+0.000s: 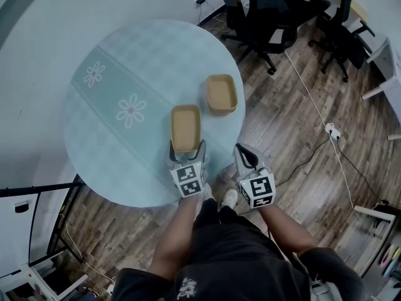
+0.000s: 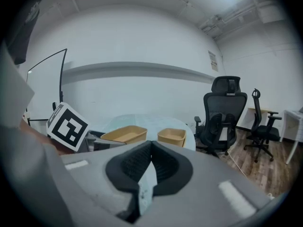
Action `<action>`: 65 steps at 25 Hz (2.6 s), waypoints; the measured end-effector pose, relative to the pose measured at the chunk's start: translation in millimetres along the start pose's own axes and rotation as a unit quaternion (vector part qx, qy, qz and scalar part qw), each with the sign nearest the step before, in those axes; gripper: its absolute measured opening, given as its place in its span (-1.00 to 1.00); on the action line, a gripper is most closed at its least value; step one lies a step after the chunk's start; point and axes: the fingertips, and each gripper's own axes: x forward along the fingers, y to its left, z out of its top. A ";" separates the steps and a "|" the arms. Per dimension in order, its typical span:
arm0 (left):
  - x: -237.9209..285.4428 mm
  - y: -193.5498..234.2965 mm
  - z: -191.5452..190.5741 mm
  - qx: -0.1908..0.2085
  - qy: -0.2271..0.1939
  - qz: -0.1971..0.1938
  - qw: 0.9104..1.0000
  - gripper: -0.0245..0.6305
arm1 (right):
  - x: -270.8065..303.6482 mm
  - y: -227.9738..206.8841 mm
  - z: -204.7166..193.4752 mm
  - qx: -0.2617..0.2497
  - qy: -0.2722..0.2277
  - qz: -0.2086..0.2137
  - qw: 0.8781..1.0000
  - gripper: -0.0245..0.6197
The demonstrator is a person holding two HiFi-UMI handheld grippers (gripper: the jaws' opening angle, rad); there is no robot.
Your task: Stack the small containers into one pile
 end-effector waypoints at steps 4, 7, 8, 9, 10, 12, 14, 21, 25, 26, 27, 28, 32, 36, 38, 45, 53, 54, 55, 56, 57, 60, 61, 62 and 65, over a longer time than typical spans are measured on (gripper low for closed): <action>-7.2 -4.7 19.8 -0.002 -0.014 -0.012 1.000 0.58 | 0.2 -0.9 21.9 -0.002 -0.018 -0.010 1.000 -0.92; -9.7 -5.5 36.5 0.009 -0.024 -0.023 0.999 0.58 | 1.7 -0.9 38.9 -0.007 -0.032 -0.018 0.999 -0.92; -10.2 -4.8 42.2 0.011 -0.028 -0.026 0.999 0.58 | 2.0 -0.9 44.2 -0.008 -0.037 -0.021 0.999 -0.92; -10.4 -4.2 48.1 0.013 -0.031 -0.029 0.999 0.58 | 2.4 -1.2 49.3 -0.010 -0.040 -0.024 0.999 -0.92; -10.4 -4.0 53.8 0.014 -0.035 -0.032 0.999 0.58 | 2.9 -2.0 53.8 -0.011 -0.044 -0.027 0.999 -0.92; -10.2 -4.5 64.8 0.014 -0.041 -0.037 0.998 0.58 | 3.1 -5.0 61.9 -0.013 -0.049 -0.035 0.998 -0.92; -10.4 -6.2 75.1 0.013 -0.047 -0.043 0.998 0.58 | 1.6 -8.6 68.5 -0.012 -0.054 -0.046 0.997 -0.92; -7.4 -17.6 102.9 0.009 -0.066 -0.055 0.996 0.58 | -2.0 -23.1 87.0 -0.018 -0.072 -0.063 0.995 -0.92; 0.0 -34.6 110.8 0.017 -0.066 -0.054 0.996 0.58 | -1.1 -40.8 92.1 -0.018 -0.075 -0.056 0.995 -0.92; 3.2 -38.9 112.9 0.018 -0.065 -0.051 0.996 0.58 | 0.9 -47.5 93.3 -0.018 -0.075 -0.053 0.996 -0.92; 6.9 -42.7 114.8 0.016 -0.064 -0.048 0.997 0.58 | 3.2 -54.1 94.5 -0.019 -0.073 -0.049 0.996 -0.92; 10.4 -46.2 116.5 0.012 -0.063 -0.043 0.997 0.58 | 5.3 -60.0 95.8 -0.021 -0.072 -0.043 0.996 -0.92; 24.6 -63.7 123.0 -0.005 -0.057 -0.026 0.998 0.58 | 14.1 -86.4 98.2 -0.034 -0.067 -0.020 0.997 -0.92; 39.3 -80.8 124.0 -0.019 -0.049 -0.014 0.999 0.58 | 22.7 -110.2 97.0 -0.036 -0.059 -0.001 0.998 -0.92; 48.0 -86.1 124.5 -0.021 -0.047 -0.007 0.999 0.58 | 27.6 -119.0 96.2 -0.035 -0.058 0.008 0.998 -0.92; 79.5 -104.3 119.6 -0.022 -0.036 0.011 0.999 0.58 | 39.3 -148.2 88.1 -0.038 -0.046 0.034 0.998 -0.92; 103.0 -123.2 102.0 -0.026 -0.023 0.014 0.999 0.58 | 44.1 -175.3 71.1 -0.039 -0.030 0.040 0.998 -0.92; 106.2 -125.0 99.9 -0.027 -0.022 0.014 0.999 0.58 | 45.0 -177.5 69.5 -0.040 -0.029 0.040 0.998 -0.92; 109.6 -127.0 98.1 -0.028 -0.021 0.013 0.999 0.58 | 45.7 -179.4 68.2 -0.040 -0.028 0.042 0.998 -0.92; 112.8 -129.2 96.6 -0.028 -0.021 0.013 0.999 0.58 | 45.8 -181.3 66.9 -0.041 -0.027 0.044 0.998 -0.92; 115.8 -131.3 95.4 -0.028 -0.020 0.013 0.999 0.58 | 45.6 -183.5 65.3 -0.041 -0.025 0.046 0.998 -0.92; 125.4 -133.9 93.2 -0.025 -0.018 0.016 0.999 0.58 | 46.2 -189.6 60.5 -0.042 -0.018 0.050 0.998 -0.92; 128.0 -133.5 91.8 -0.025 -0.016 0.018 0.999 0.58 | 46.9 -191.0 59.5 -0.042 -0.017 0.050 0.998 -0.92; 129.8 -133.0 90.0 -0.027 -0.015 0.019 0.999 0.58 | 47.7 -192.1 58.7 -0.043 -0.016 0.051 0.998 -0.92; 132.1 -132.5 82.9 -0.030 -0.010 0.023 0.999 0.58 | 50.0 -194.4 56.9 -0.045 -0.015 0.054 0.997 -0.92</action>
